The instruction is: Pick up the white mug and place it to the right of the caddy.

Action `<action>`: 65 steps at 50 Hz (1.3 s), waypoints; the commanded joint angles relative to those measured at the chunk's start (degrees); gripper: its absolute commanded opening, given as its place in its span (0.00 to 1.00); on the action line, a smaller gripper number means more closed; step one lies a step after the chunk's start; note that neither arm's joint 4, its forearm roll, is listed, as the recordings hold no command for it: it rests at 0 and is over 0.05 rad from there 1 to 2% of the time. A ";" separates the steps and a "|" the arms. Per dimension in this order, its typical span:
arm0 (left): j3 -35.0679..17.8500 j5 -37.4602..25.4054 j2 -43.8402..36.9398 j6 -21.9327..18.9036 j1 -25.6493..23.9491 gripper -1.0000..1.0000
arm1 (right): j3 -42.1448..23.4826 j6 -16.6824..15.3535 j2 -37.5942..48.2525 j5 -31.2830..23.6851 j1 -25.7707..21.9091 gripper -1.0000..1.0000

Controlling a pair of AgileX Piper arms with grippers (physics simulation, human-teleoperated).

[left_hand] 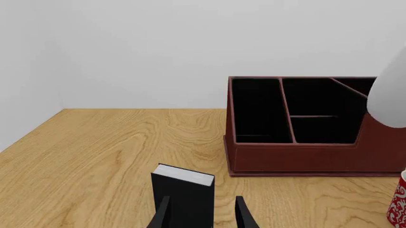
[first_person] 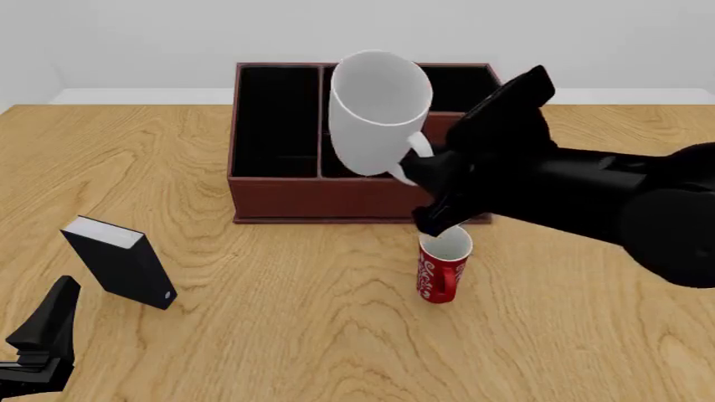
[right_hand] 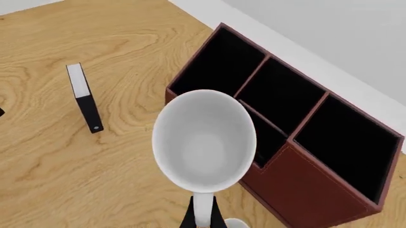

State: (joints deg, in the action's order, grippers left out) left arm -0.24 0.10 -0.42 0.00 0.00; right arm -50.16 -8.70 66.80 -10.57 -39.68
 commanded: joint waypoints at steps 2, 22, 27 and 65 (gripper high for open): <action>0.00 0.00 0.00 0.00 0.00 1.00 | 1.84 1.42 -5.22 -1.24 3.18 0.00; 0.00 0.00 0.00 0.00 0.00 1.00 | 5.42 2.60 -13.10 -2.94 7.61 0.00; 0.00 0.00 0.00 0.00 0.00 1.00 | 5.94 2.66 -13.82 -3.05 8.27 0.00; 0.00 0.00 0.00 0.00 0.00 1.00 | 12.70 2.12 -23.91 -6.06 18.32 0.00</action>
State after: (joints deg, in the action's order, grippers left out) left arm -0.24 0.10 -0.42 0.00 0.00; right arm -39.18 -7.48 46.72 -15.45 -24.48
